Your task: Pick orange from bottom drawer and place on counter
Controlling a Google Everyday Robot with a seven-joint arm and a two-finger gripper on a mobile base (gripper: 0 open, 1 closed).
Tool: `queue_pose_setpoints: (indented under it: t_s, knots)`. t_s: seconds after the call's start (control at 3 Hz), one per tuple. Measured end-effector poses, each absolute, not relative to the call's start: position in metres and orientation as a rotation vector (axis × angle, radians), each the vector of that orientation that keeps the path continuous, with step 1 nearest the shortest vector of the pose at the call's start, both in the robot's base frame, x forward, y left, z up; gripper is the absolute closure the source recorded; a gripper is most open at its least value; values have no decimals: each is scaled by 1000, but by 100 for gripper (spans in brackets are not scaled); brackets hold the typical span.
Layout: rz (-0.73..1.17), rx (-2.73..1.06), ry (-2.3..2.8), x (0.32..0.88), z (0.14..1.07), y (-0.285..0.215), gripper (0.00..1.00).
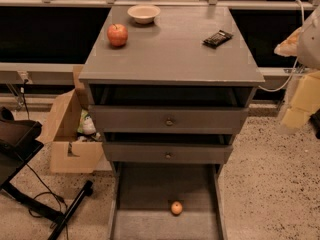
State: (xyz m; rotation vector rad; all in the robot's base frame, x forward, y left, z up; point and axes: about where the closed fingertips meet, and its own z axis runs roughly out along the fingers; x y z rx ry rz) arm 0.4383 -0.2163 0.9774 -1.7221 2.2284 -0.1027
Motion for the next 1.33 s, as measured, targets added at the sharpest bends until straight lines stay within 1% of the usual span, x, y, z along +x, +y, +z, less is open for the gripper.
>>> queue_pose_setpoints:
  t_s: [0.67, 1.0, 1.33]
  knots:
    - [-99, -1704, 2215, 440, 970, -217, 0]
    - [-5, -1665, 2200, 433, 922, -220, 0]
    - [86, -1610, 2217, 421, 839, -234, 0]
